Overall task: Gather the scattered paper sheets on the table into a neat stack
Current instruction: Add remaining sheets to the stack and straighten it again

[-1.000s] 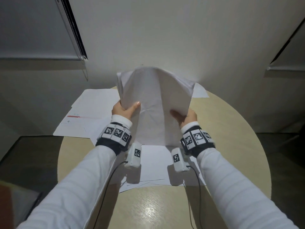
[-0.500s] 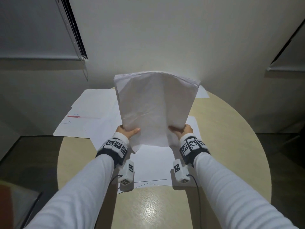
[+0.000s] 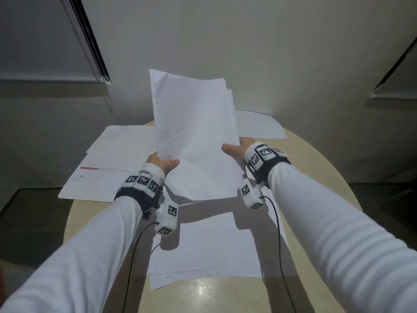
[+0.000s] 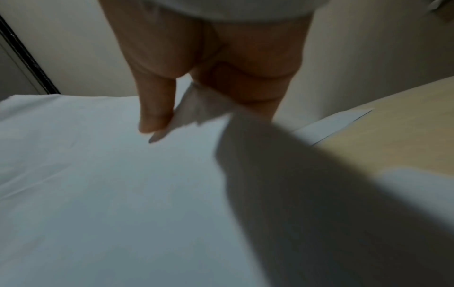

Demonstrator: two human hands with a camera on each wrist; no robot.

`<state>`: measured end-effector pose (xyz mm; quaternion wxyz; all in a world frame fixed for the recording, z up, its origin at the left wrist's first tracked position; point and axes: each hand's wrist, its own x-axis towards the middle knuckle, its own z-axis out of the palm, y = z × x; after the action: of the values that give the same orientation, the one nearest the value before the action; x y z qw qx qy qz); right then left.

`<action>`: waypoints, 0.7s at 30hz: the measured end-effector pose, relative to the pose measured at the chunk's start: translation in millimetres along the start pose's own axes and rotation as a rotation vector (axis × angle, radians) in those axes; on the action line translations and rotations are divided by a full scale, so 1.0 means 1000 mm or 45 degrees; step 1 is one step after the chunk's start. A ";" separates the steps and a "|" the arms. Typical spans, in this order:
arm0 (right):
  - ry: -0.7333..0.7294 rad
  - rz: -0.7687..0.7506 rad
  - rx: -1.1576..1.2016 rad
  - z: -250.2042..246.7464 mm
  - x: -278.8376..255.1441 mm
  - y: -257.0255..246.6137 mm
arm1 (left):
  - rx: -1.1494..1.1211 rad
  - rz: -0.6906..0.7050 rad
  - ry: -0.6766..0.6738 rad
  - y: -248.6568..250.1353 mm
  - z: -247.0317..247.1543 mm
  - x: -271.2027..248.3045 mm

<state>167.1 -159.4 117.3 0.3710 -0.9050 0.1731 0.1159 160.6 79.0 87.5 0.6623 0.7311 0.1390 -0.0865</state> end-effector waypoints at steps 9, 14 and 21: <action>0.026 0.088 -0.063 -0.004 0.127 0.011 | 0.289 -0.101 0.173 -0.015 0.009 0.087; -0.156 0.005 -0.547 0.025 0.182 0.033 | 0.380 -0.191 0.187 -0.036 0.012 0.118; -0.034 0.087 -0.682 0.040 0.225 0.071 | 0.342 -0.293 0.150 -0.057 0.015 0.134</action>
<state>341.5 -229.5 -31.2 0.1164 -0.9629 0.1619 0.1821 269.8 80.6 -10.0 0.5352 0.7960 0.2476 -0.1366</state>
